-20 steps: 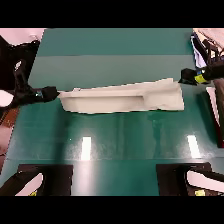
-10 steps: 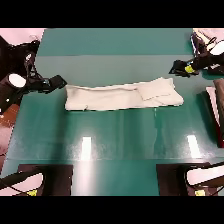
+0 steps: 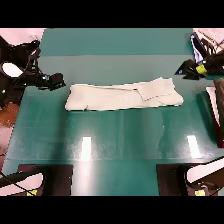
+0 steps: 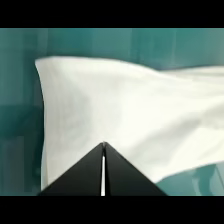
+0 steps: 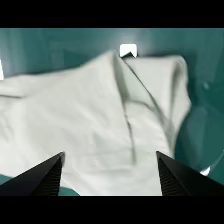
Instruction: Fold the shirts.
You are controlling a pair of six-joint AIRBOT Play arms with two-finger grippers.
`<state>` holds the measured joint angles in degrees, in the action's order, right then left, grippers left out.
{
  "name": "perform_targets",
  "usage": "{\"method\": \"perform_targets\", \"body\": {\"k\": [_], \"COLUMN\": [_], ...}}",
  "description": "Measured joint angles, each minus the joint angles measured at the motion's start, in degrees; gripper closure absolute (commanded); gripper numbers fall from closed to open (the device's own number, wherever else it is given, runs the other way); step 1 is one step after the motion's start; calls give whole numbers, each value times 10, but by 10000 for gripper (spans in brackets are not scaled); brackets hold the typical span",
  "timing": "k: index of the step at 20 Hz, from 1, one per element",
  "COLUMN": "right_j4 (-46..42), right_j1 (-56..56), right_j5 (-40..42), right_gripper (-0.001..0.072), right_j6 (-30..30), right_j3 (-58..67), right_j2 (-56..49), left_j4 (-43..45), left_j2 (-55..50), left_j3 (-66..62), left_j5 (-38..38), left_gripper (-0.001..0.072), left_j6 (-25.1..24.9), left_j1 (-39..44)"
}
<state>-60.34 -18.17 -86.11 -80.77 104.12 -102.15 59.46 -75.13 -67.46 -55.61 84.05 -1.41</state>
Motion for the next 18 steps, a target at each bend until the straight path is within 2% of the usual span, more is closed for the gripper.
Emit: {"method": "perform_targets", "body": {"k": [6,14,16,17,18], "right_j4": [50,92,99,101,102], "right_j1": [-55,-52,-42,-37,-32], "right_j5": [-68,-81,-81,-80,-78], "right_gripper": [59,89,142,145,194], "right_j6": [16,34,36,37,38], "right_j3": [3,4,4,4,4], "right_j2": [-70,-143,-150,-153,-155], "left_j4": [-4,-5,-5,-6,-6], "left_j2": [0,0,0,0,0], "left_j3": [-4,-4,-4,-4,-4], "left_j5": [-59,-57,-48,-43,-40], "left_gripper": [682,683,682,683,683], "left_j6": [-16,-19,-19,-19,-18], "left_j1": [61,152,167,171,174]}}
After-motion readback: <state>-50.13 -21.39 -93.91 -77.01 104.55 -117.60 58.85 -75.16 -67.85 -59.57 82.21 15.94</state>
